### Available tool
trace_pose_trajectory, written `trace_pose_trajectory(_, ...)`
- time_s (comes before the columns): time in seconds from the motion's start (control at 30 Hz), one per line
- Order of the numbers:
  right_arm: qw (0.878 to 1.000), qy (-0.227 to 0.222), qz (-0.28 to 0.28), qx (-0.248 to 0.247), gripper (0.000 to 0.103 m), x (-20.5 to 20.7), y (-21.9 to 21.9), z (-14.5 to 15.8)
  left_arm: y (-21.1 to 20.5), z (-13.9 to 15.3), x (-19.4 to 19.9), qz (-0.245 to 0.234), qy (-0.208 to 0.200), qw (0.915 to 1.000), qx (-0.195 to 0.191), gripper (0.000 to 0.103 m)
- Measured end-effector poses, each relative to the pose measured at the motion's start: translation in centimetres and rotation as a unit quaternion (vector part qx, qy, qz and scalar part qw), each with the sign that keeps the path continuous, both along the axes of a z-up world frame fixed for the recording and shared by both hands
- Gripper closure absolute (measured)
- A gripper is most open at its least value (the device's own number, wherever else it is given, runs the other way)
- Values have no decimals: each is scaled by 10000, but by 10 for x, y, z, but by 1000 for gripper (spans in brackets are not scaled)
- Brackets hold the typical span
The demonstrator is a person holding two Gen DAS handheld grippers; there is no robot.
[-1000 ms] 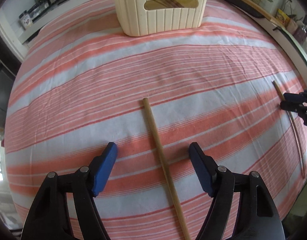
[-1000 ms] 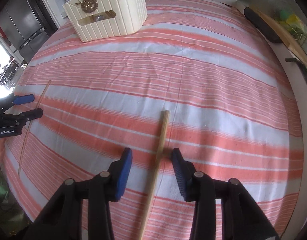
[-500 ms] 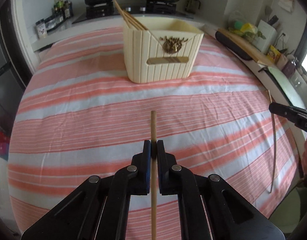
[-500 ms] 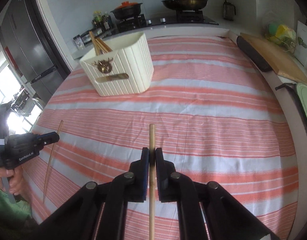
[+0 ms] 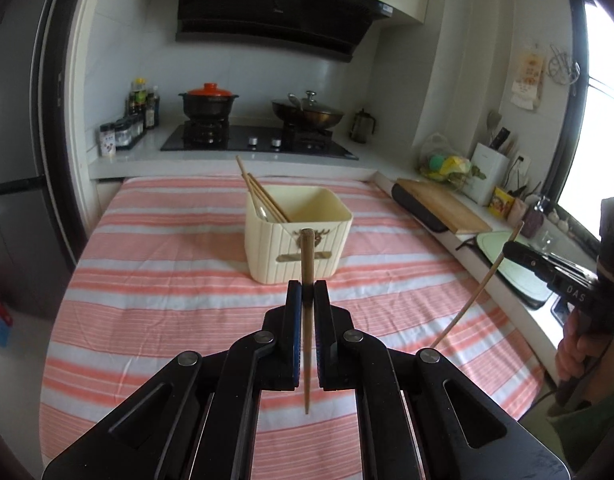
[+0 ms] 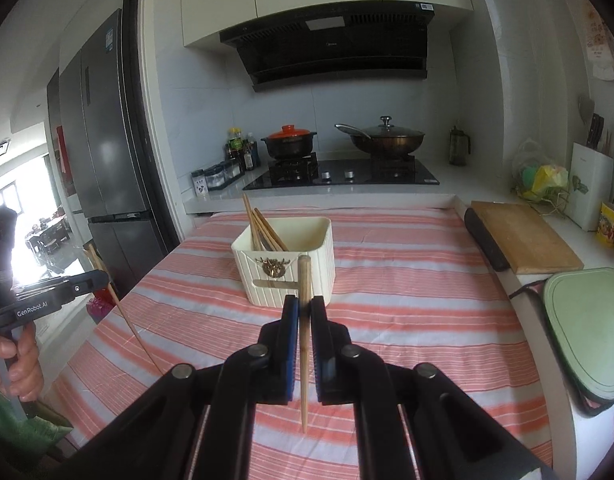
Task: Organize utensils
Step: 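Carry both chopsticks to the cream holder and drop them in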
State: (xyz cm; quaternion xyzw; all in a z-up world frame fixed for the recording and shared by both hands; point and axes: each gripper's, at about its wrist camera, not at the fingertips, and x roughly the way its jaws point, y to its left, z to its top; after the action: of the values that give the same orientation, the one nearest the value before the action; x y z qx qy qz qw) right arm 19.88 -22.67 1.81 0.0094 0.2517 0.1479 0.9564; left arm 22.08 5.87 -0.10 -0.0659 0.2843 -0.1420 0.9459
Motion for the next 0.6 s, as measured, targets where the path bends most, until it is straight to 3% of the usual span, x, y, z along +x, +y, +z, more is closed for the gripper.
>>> trace_pose_trajectory(0.2,9998,-190,31,-89,97,7,4,17,7,10,5,102,-99,9999,-39,99)
trace_pose_trajectory(0.37,9994,-275,82,-173,97,32,6,37,13,35,27,185,-248,9995,-11,99)
trace_pose_trajectory(0.6,9950,-985,81,-109,97,86,17,99,20,115,74,589,-1268,9901,-92,99)
